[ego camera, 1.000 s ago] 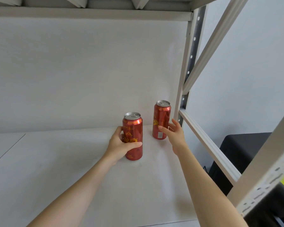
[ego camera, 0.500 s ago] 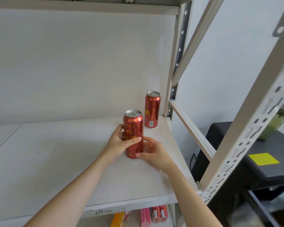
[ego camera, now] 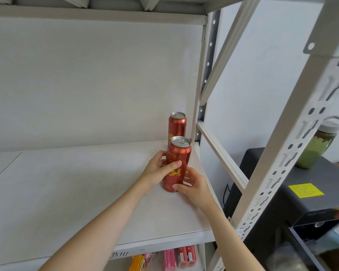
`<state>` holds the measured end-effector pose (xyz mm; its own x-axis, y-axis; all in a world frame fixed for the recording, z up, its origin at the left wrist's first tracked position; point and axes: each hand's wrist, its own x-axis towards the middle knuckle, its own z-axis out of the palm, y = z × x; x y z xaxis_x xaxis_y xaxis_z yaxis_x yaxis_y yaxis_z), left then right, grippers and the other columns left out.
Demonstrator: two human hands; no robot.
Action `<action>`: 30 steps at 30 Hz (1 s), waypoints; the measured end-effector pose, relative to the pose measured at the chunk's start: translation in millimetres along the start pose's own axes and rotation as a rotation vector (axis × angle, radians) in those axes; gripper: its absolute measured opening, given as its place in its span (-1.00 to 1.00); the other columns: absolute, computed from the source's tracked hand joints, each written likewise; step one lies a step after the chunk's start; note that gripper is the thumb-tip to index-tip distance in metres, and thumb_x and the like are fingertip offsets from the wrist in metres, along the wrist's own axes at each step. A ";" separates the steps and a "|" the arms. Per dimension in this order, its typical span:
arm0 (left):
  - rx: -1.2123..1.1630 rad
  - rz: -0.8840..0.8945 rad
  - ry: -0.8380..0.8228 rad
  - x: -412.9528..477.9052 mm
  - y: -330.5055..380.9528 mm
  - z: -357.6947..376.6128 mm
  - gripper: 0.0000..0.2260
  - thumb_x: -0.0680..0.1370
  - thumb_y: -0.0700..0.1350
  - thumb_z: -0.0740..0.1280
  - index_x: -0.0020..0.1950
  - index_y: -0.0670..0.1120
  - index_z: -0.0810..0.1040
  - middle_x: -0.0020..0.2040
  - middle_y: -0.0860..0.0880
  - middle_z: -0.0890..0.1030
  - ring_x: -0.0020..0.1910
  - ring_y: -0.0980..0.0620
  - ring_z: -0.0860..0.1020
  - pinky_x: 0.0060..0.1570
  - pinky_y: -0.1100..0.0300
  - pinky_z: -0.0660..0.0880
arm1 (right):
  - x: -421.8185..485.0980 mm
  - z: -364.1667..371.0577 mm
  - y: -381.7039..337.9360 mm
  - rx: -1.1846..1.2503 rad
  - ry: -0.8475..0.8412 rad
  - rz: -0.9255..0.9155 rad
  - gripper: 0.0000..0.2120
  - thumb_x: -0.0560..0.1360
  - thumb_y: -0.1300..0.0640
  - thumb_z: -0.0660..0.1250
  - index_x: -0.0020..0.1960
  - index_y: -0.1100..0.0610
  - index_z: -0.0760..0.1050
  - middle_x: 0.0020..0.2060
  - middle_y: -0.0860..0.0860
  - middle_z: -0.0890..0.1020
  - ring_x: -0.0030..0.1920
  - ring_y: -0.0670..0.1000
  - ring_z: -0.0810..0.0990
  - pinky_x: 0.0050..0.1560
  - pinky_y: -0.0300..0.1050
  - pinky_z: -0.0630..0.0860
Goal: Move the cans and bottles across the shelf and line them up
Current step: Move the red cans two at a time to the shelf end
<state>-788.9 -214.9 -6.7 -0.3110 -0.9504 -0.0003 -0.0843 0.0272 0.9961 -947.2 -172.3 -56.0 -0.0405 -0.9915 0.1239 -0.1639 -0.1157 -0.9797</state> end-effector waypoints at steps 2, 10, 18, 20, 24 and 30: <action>0.017 -0.005 -0.008 7.3 1.3 2.3 -0.38 0.18 0.28 0.54 0.12 0.04 0.51 0.08 -0.12 0.66 0.08 -0.07 0.65 0.17 -0.12 0.56 | 4.0 -2.8 1.6 -0.004 0.019 -0.005 -0.43 0.36 0.22 0.56 0.31 0.04 0.46 0.12 -0.05 0.65 0.14 -0.05 0.61 0.16 -0.14 0.57; 0.045 -0.053 0.026 34.9 4.8 3.9 -0.48 0.33 0.21 0.52 0.18 0.02 0.55 0.08 -0.11 0.62 0.06 0.00 0.64 0.06 0.01 0.62 | 34.7 -12.0 6.6 -0.027 0.071 0.010 -0.44 0.38 0.24 0.53 0.30 0.02 0.43 0.14 -0.04 0.61 0.16 -0.06 0.58 0.18 -0.16 0.55; 0.021 -0.103 0.126 62.2 10.0 6.7 -0.49 0.35 0.12 0.56 0.11 -0.16 0.51 0.00 -0.04 0.62 0.00 0.05 0.65 -0.02 0.04 0.65 | 66.8 -19.0 10.4 -0.013 0.101 0.027 -0.45 0.36 0.26 0.53 0.28 0.01 0.44 0.12 -0.04 0.61 0.14 -0.08 0.57 0.12 -0.23 0.53; 0.012 -0.111 0.131 67.0 11.8 7.2 -0.56 0.40 0.07 0.53 0.09 -0.17 0.50 -0.02 -0.05 0.62 -0.02 0.06 0.65 -0.06 0.07 0.64 | 72.5 -20.9 10.1 -0.004 0.100 0.024 -0.46 0.35 0.28 0.54 0.24 0.01 0.45 0.11 -0.04 0.62 0.14 -0.08 0.58 0.13 -0.20 0.54; 0.024 -0.118 0.132 74.4 11.7 6.3 -0.53 0.41 0.08 0.52 0.13 -0.18 0.49 0.02 -0.06 0.63 0.01 0.06 0.65 -0.06 0.09 0.64 | 80.8 -22.2 9.4 0.003 0.095 0.042 -0.46 0.34 0.29 0.54 0.22 0.02 0.44 0.09 -0.06 0.61 0.13 -0.08 0.58 0.12 -0.19 0.54; 0.008 -0.113 0.140 80.3 9.3 5.4 -0.56 0.43 0.08 0.51 0.13 -0.16 0.49 0.02 -0.05 0.62 -0.01 0.07 0.65 -0.09 0.12 0.64 | 87.3 -22.0 10.4 -0.018 0.093 0.045 -0.45 0.34 0.26 0.55 0.24 0.02 0.42 0.11 -0.05 0.61 0.14 -0.07 0.58 0.17 -0.11 0.55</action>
<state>-819.8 -289.3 2.1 -0.1641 -0.9814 -0.0994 -0.1185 -0.0805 0.9897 -974.1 -258.8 -52.0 -0.1397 -0.9856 0.0952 -0.1775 -0.0696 -0.9817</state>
